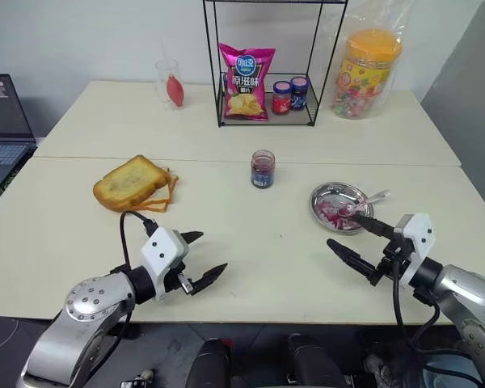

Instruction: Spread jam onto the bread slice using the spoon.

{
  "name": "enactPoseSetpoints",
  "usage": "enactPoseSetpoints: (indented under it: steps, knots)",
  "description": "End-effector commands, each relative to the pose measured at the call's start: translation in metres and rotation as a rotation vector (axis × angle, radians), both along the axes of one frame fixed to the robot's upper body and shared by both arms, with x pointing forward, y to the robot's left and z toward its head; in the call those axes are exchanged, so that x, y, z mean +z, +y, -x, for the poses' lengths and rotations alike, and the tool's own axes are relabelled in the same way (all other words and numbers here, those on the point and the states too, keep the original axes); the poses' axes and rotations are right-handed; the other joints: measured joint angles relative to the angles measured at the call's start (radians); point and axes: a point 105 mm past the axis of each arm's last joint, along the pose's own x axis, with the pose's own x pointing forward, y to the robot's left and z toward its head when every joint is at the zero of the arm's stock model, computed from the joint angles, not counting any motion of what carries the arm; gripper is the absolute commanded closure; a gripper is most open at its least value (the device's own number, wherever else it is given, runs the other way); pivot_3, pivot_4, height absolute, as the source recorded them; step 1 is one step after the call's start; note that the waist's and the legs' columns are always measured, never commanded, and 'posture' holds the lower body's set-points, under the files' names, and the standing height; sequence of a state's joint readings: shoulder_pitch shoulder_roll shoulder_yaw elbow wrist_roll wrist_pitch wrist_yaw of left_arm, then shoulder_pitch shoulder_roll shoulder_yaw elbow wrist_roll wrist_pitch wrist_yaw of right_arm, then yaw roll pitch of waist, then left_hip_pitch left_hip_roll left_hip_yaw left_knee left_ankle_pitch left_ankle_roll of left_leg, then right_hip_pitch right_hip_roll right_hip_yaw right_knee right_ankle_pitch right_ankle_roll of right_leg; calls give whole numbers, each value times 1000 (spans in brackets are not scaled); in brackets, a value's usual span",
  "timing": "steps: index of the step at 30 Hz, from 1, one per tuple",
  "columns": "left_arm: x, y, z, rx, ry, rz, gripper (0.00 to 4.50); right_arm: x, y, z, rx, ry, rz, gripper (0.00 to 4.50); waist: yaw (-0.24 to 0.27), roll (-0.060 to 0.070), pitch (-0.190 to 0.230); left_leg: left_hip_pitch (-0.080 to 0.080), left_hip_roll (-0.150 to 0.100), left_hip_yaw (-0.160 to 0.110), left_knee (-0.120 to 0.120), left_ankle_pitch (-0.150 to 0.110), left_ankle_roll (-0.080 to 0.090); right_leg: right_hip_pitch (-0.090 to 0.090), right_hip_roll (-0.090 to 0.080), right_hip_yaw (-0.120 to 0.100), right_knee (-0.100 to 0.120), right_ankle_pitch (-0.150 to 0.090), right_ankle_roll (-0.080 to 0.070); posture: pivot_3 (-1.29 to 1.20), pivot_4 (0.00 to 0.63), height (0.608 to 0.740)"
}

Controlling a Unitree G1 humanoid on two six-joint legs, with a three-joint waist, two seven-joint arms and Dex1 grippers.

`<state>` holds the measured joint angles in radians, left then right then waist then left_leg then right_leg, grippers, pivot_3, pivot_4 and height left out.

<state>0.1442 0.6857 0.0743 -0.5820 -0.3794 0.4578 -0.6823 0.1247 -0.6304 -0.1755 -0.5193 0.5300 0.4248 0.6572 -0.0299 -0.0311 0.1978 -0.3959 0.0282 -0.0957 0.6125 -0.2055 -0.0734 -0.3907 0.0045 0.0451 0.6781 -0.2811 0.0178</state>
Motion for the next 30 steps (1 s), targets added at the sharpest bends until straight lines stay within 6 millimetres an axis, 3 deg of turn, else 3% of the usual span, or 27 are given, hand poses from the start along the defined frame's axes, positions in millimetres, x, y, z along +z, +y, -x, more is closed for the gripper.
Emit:
enactPoseSetpoints:
  steps: [1,13,21,30]
  knots:
    - [10,-7,1,-31,-48,6,0,14,3,0,2,-57,-2,17,0,0,0,0,0,0,0,0,0,0,0,0,0,0,0,0,150,740]
    - [11,-13,5,-87,-84,-5,0,14,5,-1,-3,-58,-6,17,0,0,0,0,0,0,0,0,0,0,0,0,0,0,0,0,150,740]
    - [15,-5,-2,-66,-129,18,0,12,6,-1,1,-59,-5,17,0,0,0,0,0,0,0,0,0,0,0,0,0,0,0,0,150,740]
    - [25,8,-15,82,-256,33,0,12,11,0,25,-60,4,17,0,0,0,0,0,0,0,0,0,0,0,0,0,0,0,0,150,740]
